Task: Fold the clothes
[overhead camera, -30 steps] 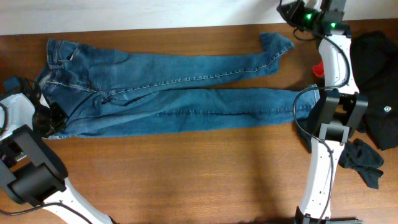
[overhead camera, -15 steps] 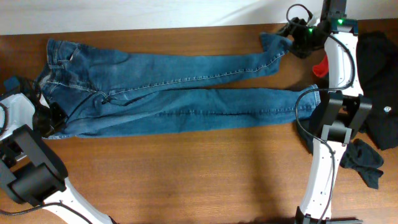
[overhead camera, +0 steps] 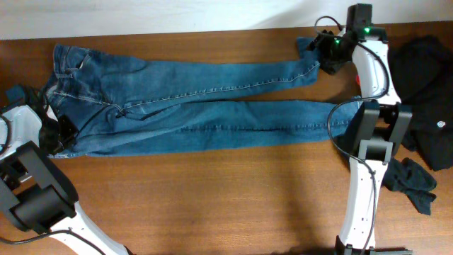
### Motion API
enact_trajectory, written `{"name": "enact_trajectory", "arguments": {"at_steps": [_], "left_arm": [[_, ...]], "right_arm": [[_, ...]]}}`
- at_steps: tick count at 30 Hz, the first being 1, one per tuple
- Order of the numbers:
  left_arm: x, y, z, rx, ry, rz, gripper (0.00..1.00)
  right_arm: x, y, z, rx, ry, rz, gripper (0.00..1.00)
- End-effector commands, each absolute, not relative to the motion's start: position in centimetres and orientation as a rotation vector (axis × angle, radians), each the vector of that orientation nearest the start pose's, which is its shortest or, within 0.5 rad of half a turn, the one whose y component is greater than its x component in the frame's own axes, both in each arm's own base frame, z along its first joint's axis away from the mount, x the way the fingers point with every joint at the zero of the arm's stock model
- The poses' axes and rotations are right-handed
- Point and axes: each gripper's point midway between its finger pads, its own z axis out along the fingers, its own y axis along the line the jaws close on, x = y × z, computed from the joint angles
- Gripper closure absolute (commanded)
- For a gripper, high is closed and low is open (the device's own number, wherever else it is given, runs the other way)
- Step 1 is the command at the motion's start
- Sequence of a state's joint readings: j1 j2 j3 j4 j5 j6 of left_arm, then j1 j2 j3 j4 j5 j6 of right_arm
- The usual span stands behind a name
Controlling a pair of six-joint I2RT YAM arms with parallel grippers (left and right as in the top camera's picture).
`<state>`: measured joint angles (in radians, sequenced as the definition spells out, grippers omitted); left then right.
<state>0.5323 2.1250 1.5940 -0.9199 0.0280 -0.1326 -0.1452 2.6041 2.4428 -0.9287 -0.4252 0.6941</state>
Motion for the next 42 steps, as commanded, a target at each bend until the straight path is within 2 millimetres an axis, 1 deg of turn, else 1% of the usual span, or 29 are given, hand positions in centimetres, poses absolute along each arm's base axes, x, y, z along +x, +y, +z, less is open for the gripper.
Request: {"name": "enact_trajectory", "arguments": {"at_steps": [1,3,4,5,6,7,8,9,11,12,13,14,16,18,20,21,22,24,26,28,30,32,35,36,37,38,39,40,42], "left_arm": [[37.0,21.0,1.1,-0.998,2.876,-0.017,0.87],[37.0,21.0,1.1,-0.998,2.876,-0.017,0.87],[37.0,21.0,1.1,-0.998,2.876,-0.017,0.87],[37.0,21.0,1.1,-0.997,2.876,-0.017,0.87],[37.0,21.0,1.1,-0.997,2.876,-0.017,0.87],[37.0,21.0,1.1,-0.997,2.876,-0.017,0.87],[37.0,21.0,1.1,-0.997,2.876,-0.017,0.87],[37.0,21.0,1.1,-0.997,2.876,-0.017,0.87],[37.0,21.0,1.1,-0.998,2.877,-0.018,0.87],[37.0,21.0,1.1,-0.998,2.877,-0.018,0.87],[37.0,21.0,1.1,-0.998,2.877,-0.018,0.87],[37.0,21.0,1.1,-0.998,2.877,-0.018,0.87],[37.0,21.0,1.1,-0.998,2.877,-0.018,0.87],[37.0,21.0,1.1,-0.998,2.876,-0.017,0.87],[37.0,21.0,1.1,-0.997,2.876,-0.017,0.87],[37.0,21.0,1.1,-0.998,2.876,-0.017,0.87],[37.0,21.0,1.1,-0.998,2.876,-0.017,0.87],[37.0,21.0,1.1,-0.998,2.876,-0.017,0.87],[37.1,20.9,1.1,-0.995,2.874,-0.032,0.87],[38.1,19.7,1.3,-0.874,2.878,-0.142,0.89],[39.5,18.5,1.9,-0.725,2.861,-0.241,0.89],[41.0,16.9,3.1,-0.59,2.829,-0.344,0.89],[44.1,12.6,7.1,-0.265,2.716,-0.523,0.89],[44.9,11.2,8.4,-0.165,2.678,-0.552,0.89],[45.9,9.2,10.0,-0.044,2.629,-0.575,0.89],[46.4,8.2,10.6,0.018,2.606,-0.576,0.89],[47.3,6.3,11.4,0.117,2.577,-0.558,0.89],[48.2,4.2,11.8,0.235,2.548,-0.531,0.89],[49.4,2.3,11.4,0.32,2.549,-0.429,0.88]], "right_arm": [[63.3,-1.7,8.9,0.853,2.419,0.751,0.96],[65.3,-0.5,12.6,0.632,2.314,0.878,0.96],[66.1,0.7,15.1,0.476,2.242,0.959,0.96],[66.7,2.3,18.7,0.27,2.131,1.062,0.96],[66.7,4.0,23.1,0.055,1.991,1.159,0.96],[66.4,4.8,25.2,-0.043,1.925,1.186,0.96],[66.4,4.9,26.0,-0.066,1.904,1.184,0.96],[66.5,4.5,25.6,-0.032,1.923,1.169,0.96],[66.6,2.5,21.7,0.152,2.071,1.068,0.96],[66.1,0.5,18.6,0.271,2.187,0.937,0.93],[65.5,-0.9,16.8,0.326,2.255,0.836,0.87],[64.9,-2.3,15.2,0.369,2.318,0.732,0.85],[63.3,-5.7,12.6,0.468,2.428,0.513,0.76],[61.6,-8.4,11.1,0.571,2.494,0.373,0.75],[59.8,-11.2,10.1,0.69,2.534,0.318,0.61],[59.3,-12.0,9.9,0.741,2.539,0.31,0.6],[58.4,-13.5,9.5,0.835,2.542,0.304,0.6],[57.3,-14.8,9.2,0.894,2.554,0.321,0.6],[57.0,-14.5,9.3,0.858,2.568,0.388,0.61],[57.5,-12.3,10.1,0.65,2.582,0.527,0.61],[58.0,-9.0,11.3,0.425,2.578,0.639,0.61],[58.2,-7.3,12.0,0.324,2.58,0.639,0.62],[58.2,-3.7,13.0,0.212,2.6,0.602,0.7],[58.1,-3.4,12.8,0.25,2.622,0.571,0.73],[57.5,-3.2,12.1,0.378,2.671,0.51,0.8],[57.1,-2.9,11.8,0.422,2.693,0.493,0.82],[56.9,-2.2,11.7,0.407,2.707,0.496,0.82],[56.9,-1.0,11.8,0.329,2.715,0.51,0.82],[56.9,0.5,12.1,0.196,2.711,0.518,0.81]]}}
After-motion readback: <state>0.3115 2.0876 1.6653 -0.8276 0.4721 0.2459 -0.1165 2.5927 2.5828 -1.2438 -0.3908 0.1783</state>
